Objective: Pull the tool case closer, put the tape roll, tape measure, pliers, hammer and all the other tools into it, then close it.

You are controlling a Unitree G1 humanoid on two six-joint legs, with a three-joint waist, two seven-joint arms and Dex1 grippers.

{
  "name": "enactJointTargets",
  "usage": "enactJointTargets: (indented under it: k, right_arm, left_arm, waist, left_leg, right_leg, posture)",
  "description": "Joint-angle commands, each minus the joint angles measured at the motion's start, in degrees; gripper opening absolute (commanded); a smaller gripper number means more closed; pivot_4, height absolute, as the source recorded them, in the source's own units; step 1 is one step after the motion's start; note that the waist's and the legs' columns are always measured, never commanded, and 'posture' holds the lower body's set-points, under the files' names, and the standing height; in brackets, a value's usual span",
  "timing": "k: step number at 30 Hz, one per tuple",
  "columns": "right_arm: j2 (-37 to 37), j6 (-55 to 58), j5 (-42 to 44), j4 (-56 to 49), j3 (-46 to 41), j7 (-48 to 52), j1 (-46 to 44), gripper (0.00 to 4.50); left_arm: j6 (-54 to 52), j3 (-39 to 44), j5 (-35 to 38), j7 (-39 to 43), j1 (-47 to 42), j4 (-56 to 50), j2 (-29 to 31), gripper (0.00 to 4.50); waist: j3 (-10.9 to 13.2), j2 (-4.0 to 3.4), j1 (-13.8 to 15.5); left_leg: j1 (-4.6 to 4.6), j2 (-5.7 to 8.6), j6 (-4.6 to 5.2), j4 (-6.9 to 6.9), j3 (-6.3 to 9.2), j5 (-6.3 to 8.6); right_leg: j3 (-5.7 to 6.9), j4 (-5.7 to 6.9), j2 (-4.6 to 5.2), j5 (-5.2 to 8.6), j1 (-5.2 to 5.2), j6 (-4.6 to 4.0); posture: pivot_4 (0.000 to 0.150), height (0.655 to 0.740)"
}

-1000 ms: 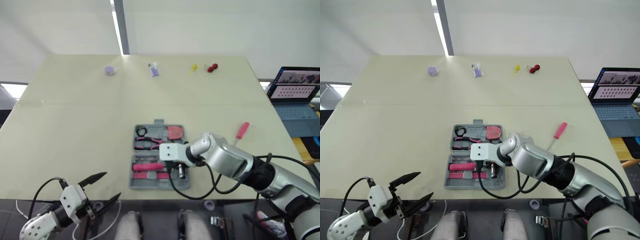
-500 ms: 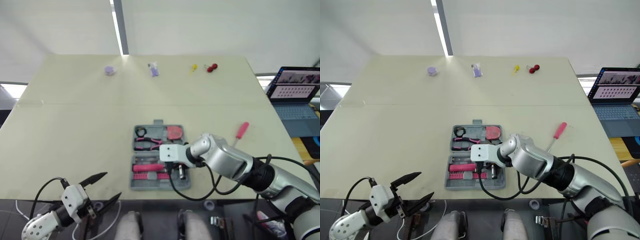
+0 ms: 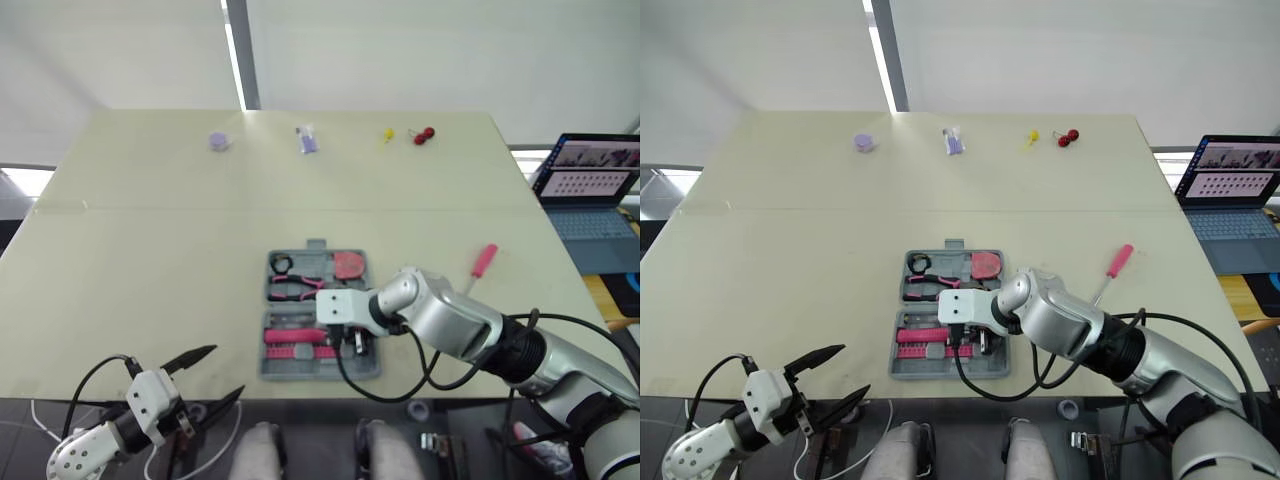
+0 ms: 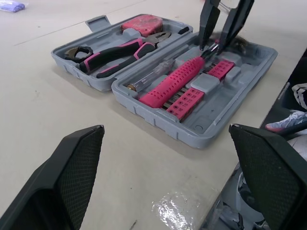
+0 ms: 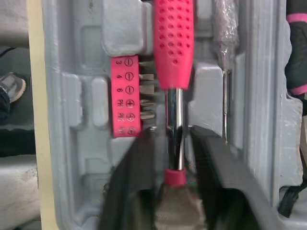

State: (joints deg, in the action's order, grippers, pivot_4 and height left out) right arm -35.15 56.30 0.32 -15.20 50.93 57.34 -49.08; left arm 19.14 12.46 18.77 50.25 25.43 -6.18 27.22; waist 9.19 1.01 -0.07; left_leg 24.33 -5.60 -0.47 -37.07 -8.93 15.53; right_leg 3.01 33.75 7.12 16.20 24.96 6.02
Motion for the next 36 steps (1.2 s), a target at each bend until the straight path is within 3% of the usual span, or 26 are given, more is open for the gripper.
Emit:
enactJointTargets:
  k: [1, 3, 4, 8, 13, 16, 19, 23, 36]
  right_arm:
    - [-0.1, 0.0, 0.6, -1.7, -2.9, 1.2, -0.5, 3.28]
    - [0.0, 0.3, 1.1, -2.2, -3.9, 1.4, -0.9, 4.30]
    - [0.3, 0.5, 1.6, -2.5, -4.9, 1.4, -0.9, 4.44]
    - [2.7, -1.7, 3.9, -2.6, -10.5, 0.0, 0.8, 4.44]
    - [5.7, -14.2, 5.7, 1.9, -19.0, -2.5, 7.2, 4.44]
    - [7.6, -22.6, 8.2, 5.6, -24.2, -2.6, 12.0, 3.65]
    - [9.2, -27.4, 14.1, 7.5, -28.5, 2.5, 16.1, 2.03]
    - [11.4, -31.0, 15.3, 12.7, -29.7, 3.2, 19.1, 0.18]
    - [14.7, -34.1, 10.4, 21.5, -27.5, 2.7, 21.0, 0.08]
  left_arm:
    - [1.1, 0.0, 0.1, -0.3, 0.1, -0.4, 0.2, 4.50]
    - [1.1, -0.1, 0.1, -0.3, 0.0, -0.3, 0.2, 4.50]
    - [1.1, -0.1, 0.1, -0.3, 0.0, -0.3, 0.2, 4.50]
    - [1.0, -0.1, 0.1, -0.4, 0.0, -0.4, 0.2, 4.50]
    - [0.7, -0.2, 0.2, -0.3, -0.1, -0.6, 0.5, 4.50]
    - [0.4, -0.3, 0.4, -0.1, -1.1, -0.5, 0.8, 4.50]
    - [0.1, -0.6, 0.4, -0.1, -2.0, -0.1, 0.9, 4.50]
    - [-0.6, -1.2, 0.3, -0.3, -3.4, -0.2, 0.8, 4.50]
    - [-1.0, -2.0, 0.3, -0.2, -4.1, -0.2, 0.7, 4.50]
  waist:
    - [0.0, 0.00, 0.0]
    - [0.0, 0.00, 0.0]
    - [0.0, 0.00, 0.0]
    - [0.0, 0.03, 0.0]
    - [-0.1, 0.12, 0.1]
    - [-0.1, 0.20, 0.2]
    - [-0.1, 0.19, 0.1]
    - [-0.1, 0.22, 0.0]
    - [-0.1, 0.18, 0.0]
  left_leg:
    - [0.00, 0.00, 0.00, -0.01, 0.00, 0.00]
    - [0.00, 0.00, 0.00, -0.02, 0.00, 0.00]
    - [0.00, 0.00, 0.00, -0.02, 0.00, 0.00]
    - [-0.01, 0.00, 0.00, -0.01, 0.00, 0.00]
    - [-0.02, -0.03, -0.01, -0.01, 0.02, 0.00]
    - [-0.09, -0.02, -0.01, -0.03, 0.02, 0.00]
    - [-0.13, -0.05, -0.01, -0.02, 0.02, -0.01]
    - [-0.16, -0.18, -0.04, -0.03, 0.03, -0.03]
    - [-0.22, -0.22, -0.13, -0.06, 0.13, -0.09]
  right_leg:
    - [0.00, 0.00, 0.00, 0.00, 0.00, 0.00]
    - [0.00, 0.01, 0.00, 0.00, -0.01, 0.00]
    - [0.00, 0.01, 0.00, 0.00, -0.01, 0.00]
    - [0.00, 0.03, -0.01, 0.00, 0.00, 0.00]
    - [0.03, 0.03, -0.10, 0.00, -0.08, 0.00]
    - [0.08, -0.03, -0.10, 0.00, -0.24, 0.00]
    - [0.07, -0.01, -0.16, -0.01, -0.37, 0.02]
    - [0.03, 0.08, -0.34, 0.00, -0.45, 0.00]
    - [0.04, 0.21, -0.36, 0.03, -0.37, -0.08]
  posture:
    - [0.150, 0.7400]
    - [0.150, 0.7400]
    - [0.150, 0.7400]
    - [0.150, 0.7400]
    - [0.150, 0.7400]
    - [0.150, 0.7400]
    - [0.150, 0.7400]
    - [0.150, 0.7400]
    - [0.150, 0.7400]
